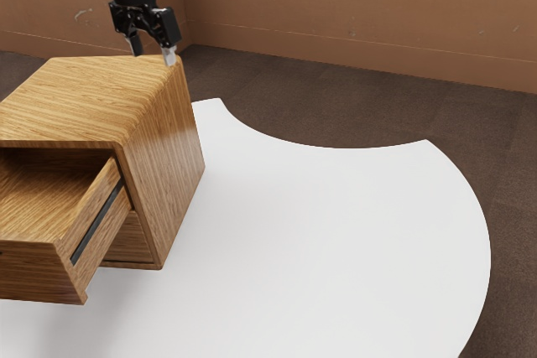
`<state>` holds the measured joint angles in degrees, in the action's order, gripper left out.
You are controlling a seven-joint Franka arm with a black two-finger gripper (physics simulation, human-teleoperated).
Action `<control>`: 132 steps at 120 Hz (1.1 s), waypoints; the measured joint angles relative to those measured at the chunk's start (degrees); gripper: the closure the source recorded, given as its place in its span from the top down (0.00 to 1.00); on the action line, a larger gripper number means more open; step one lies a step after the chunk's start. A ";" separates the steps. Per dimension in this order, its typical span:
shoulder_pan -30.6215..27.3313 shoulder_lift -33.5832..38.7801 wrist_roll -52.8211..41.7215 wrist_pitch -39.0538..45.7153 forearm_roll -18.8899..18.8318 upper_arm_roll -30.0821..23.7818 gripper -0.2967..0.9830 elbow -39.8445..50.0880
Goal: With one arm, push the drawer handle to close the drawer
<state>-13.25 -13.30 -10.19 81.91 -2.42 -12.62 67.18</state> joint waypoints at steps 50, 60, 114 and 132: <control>-0.89 40.24 0.38 -0.15 -0.06 4.38 0.76 35.45; -0.82 50.73 1.25 -0.80 -0.79 7.35 0.65 43.43; -0.90 79.44 11.87 -6.71 -7.10 20.56 0.19 73.10; -0.90 81.17 14.15 -7.50 -7.29 20.78 0.17 78.25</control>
<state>-14.15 67.87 3.95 74.41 -9.71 8.15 145.43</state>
